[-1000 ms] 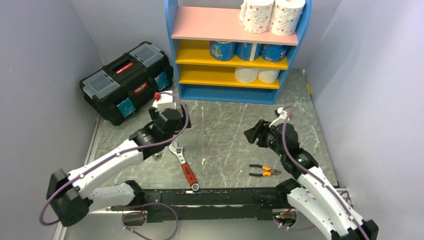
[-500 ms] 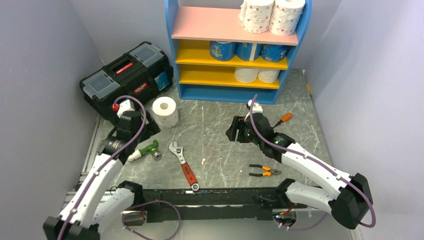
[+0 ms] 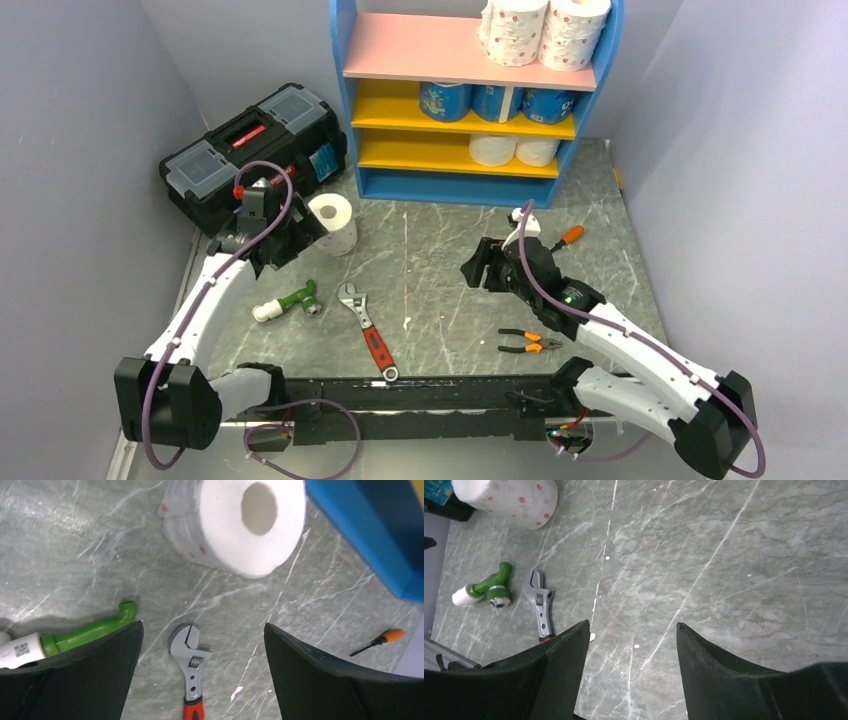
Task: Place and organize the paper towels onto the shelf
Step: Pick up the paper towel from the center of the board.
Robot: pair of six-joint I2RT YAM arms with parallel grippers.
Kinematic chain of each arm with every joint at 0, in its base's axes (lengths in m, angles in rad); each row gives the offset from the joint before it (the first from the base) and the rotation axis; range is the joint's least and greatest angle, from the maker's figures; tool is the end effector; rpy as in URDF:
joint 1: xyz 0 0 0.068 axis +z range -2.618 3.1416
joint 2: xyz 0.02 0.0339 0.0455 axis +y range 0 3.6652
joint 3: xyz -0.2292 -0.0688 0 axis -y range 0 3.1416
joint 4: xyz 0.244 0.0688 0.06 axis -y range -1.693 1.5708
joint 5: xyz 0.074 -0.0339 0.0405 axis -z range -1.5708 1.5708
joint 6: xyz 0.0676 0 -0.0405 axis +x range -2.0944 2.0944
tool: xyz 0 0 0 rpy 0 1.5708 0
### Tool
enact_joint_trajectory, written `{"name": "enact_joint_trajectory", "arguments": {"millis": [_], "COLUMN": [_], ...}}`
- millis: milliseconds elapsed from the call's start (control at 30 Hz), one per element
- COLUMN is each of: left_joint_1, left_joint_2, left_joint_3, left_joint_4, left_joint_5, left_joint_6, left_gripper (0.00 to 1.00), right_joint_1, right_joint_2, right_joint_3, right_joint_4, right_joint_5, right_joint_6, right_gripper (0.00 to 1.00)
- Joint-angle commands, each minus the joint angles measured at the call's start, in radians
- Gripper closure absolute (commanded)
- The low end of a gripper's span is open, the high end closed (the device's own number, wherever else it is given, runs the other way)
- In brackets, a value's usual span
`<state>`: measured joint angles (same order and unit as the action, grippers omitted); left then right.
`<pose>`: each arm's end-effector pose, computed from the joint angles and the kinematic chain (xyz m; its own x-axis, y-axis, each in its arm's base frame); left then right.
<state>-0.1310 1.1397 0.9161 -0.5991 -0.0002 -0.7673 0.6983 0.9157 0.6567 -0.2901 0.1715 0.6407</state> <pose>0.2695 -0.0355 0.2223 -0.6137 -0.6193 -0.4897 -0.4105 0.7801 -0.4721 0.2001 0.1529 0.2174 -0.6325 0.2381 -0.7371 -0.1795 0.8806 0.4385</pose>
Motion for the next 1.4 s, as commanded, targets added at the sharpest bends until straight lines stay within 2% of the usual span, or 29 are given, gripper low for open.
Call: {"name": "enact_joint_trajectory", "arguments": {"millis": [0,433,767,933,1267,1367], "left_joint_1": [0.005,-0.008,-0.043,-0.058,-0.063,-0.064], "left_joint_2": [0.043,0.251,0.398,0.419,0.452,0.452], "left_joint_3": [0.075,0.221,0.322,0.324,0.315,0.301], "left_joint_4": [0.053,0.000,-0.039,-0.050,-0.061,-0.050], "left_joint_5": [-0.021,-0.146,-0.203,-0.241,-0.269,-0.263], "left_joint_6": [-0.042,-0.220,-0.249,-0.260,-0.267,-0.266], "left_gripper": [0.04,0.11,0.14,0.17,0.30,0.38], "right_joint_1": [0.001,0.001,0.000,0.000,0.000,0.000], "right_joint_2": [-0.062,-0.130,-0.179,-0.199,-0.201,-0.208], "right_joint_3": [-0.030,-0.049,-0.055,-0.062,-0.071,-0.071], "right_joint_4": [-0.003,-0.032,-0.074,-0.092,-0.093,-0.096], "right_joint_5": [0.043,0.060,0.083,0.098,0.097,0.101], "right_joint_6": [0.012,0.023,0.028,0.028,0.033,0.033], "right_gripper": [0.33,0.33,0.33,0.33,0.33,0.33]}}
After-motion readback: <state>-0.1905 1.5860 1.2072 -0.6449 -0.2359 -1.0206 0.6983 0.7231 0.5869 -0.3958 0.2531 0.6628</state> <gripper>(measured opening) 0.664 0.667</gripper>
